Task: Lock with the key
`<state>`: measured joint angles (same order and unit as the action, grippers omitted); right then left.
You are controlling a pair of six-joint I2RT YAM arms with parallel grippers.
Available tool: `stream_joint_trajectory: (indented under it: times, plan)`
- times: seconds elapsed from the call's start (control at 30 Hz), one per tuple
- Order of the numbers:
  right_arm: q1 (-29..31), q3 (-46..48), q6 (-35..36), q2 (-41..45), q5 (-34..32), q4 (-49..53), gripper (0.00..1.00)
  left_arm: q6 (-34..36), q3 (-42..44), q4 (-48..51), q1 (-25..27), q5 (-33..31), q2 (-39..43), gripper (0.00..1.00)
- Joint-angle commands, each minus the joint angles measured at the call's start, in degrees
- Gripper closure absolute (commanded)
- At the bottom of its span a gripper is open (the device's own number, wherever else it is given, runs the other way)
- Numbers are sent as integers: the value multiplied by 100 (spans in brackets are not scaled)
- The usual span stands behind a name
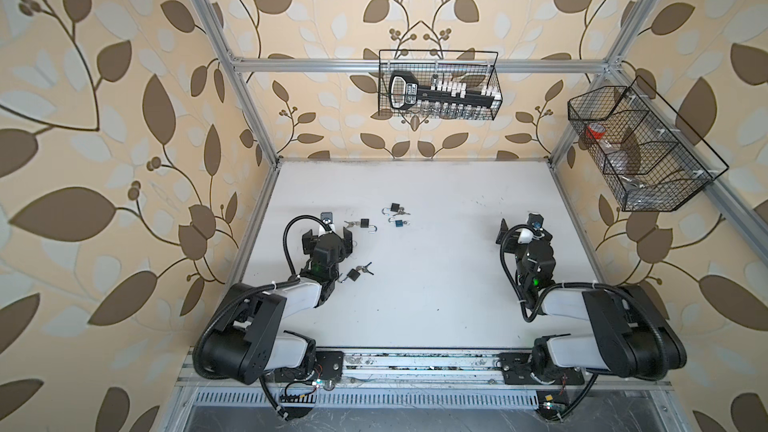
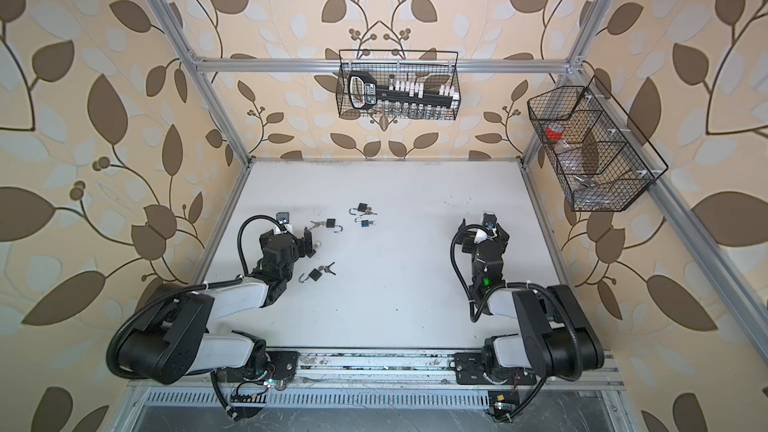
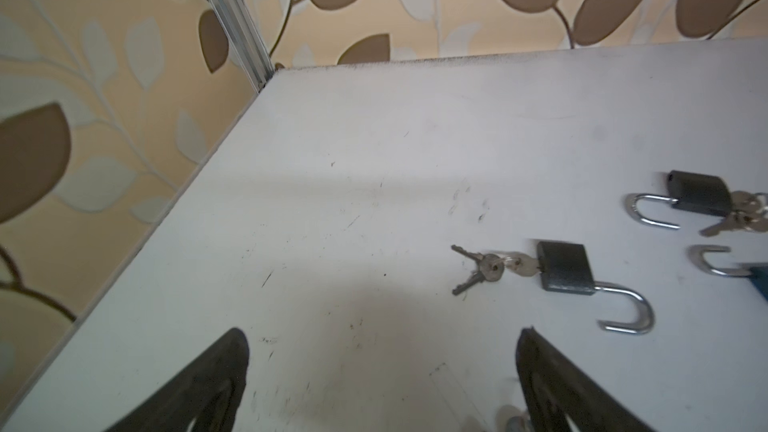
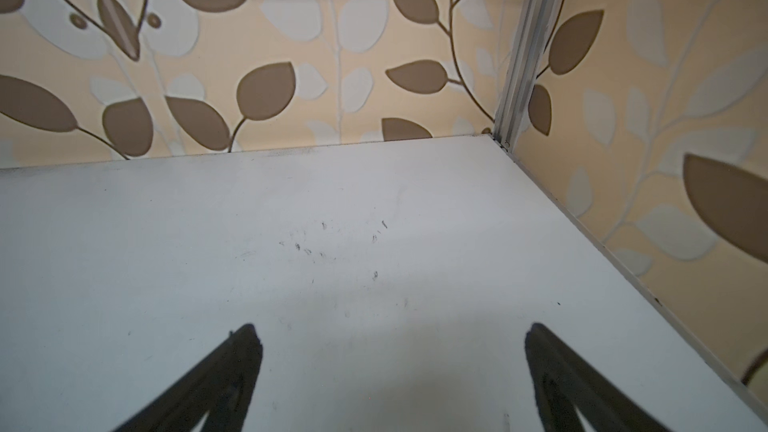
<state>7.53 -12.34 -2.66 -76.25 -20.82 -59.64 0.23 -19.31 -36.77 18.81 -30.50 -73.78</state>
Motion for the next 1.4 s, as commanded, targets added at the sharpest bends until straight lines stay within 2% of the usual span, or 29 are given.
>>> stream_joint_trajectory:
  times: [0.0, 0.07, 0.13, 0.2, 0.37, 0.43, 0.5, 0.63, 0.7, 0.77, 0.87, 1.03, 1.13, 1.23, 1.37]
  plan:
    - [174, -187, 129, 577, -283, 722, 0, -248, -486, 1175, 541, -1345, 602, 1]
    - [276, -214, -156, 925, -201, 883, 0, -523, -797, 2037, 807, -1510, 959, 1]
    - [280, -321, -730, 1314, 147, 1134, 0, -1452, -1230, 3317, 844, -1548, 1324, 1]
    - [282, -568, -1183, 1585, 393, 1986, 0, -2298, -1571, 4316, 844, -1468, 1501, 1]
    - [274, -1037, -2653, 2017, 425, 3908, 1, -3291, -2189, 5753, 844, -587, 1595, 1]
    - [270, -1040, -2915, 2142, 697, 4241, 1, -3804, -2414, 6337, 843, -324, 1578, 1]
    - [260, -911, -3198, 2155, 1062, 4222, 3, -3859, -2523, 6487, 843, 232, 1568, 1]
    - [156, -1019, -2715, 1909, 2768, 4067, 1, -3428, -2397, 5996, 844, 1856, 1446, 1]
    - [200, -1047, -2550, 1719, 3665, 3784, 1, -3489, -2343, 5858, 844, 2298, 1331, 1]
    - [470, -1193, -2344, 1439, 4072, 3668, 0, -3451, -2273, 5675, 844, 2763, 1240, 1]
    - [1201, -1636, -1795, 945, 3996, 3984, 0, -3424, -2200, 5481, 844, 3225, 1246, 1]
    - [2452, -2250, -881, 96, 3618, 4178, 1, -3788, -2020, 5520, 716, 3023, 1548, 1]
    - [2896, -2555, -658, -418, 3642, 4076, 4, -4021, -1841, 5505, 321, 3348, 1789, 1]
    - [3174, -2827, -600, -909, 3683, 3787, 8, -4161, -1719, 5701, -329, 3690, 2060, 1]
    - [3202, -3471, -573, -1619, 2766, 3978, 12, -3998, -1696, 5995, -1050, 4019, 2282, 1]
